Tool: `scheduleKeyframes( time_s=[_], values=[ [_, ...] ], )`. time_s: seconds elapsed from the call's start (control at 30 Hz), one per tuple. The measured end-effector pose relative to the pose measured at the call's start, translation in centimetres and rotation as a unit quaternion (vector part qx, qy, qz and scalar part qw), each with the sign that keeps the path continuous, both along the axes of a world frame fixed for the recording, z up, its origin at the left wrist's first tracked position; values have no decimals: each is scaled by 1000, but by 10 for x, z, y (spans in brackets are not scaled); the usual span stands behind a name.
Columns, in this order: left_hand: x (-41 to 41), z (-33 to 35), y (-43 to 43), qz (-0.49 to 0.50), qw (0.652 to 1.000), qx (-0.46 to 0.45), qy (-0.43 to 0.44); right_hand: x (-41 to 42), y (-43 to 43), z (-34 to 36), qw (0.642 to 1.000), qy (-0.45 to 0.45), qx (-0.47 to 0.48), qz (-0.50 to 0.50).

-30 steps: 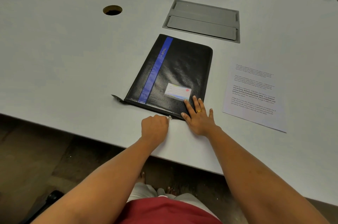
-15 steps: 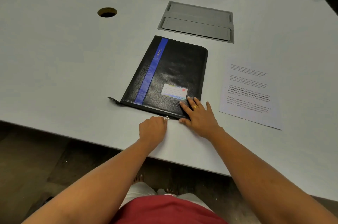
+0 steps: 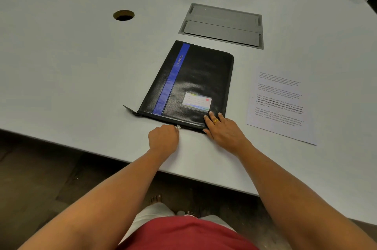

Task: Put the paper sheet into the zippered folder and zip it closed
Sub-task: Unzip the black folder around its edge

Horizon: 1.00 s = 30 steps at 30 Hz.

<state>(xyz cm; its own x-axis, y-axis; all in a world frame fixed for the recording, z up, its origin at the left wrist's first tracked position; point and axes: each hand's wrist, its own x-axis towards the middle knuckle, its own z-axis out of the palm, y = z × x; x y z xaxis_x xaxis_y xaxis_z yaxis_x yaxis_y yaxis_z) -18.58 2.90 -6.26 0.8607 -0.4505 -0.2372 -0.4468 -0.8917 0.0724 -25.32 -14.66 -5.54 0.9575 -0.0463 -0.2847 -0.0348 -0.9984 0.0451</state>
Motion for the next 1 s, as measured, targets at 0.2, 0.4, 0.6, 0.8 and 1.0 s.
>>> scheduleKeyframes(
  time_s=[0.2, 0.4, 0.6, 0.8, 1.0],
  values=[
    [6, -1, 10, 14, 1000, 21, 0, -1, 4, 0, 999, 21, -22, -10],
    [25, -1, 32, 69, 997, 28, -16, -3, 5, -4, 999, 21, 2, -29],
    [30, -4, 40, 75, 997, 31, -17, -3, 6, -3, 999, 19, 13, -38],
    [33, -8, 43, 83, 997, 5, 5, 0, 5, 3, 998, -23, 13, -51],
    [40, -8, 47, 71, 997, -1, 11, 24, 27, 12, 982, -99, 60, -148]
  ],
)
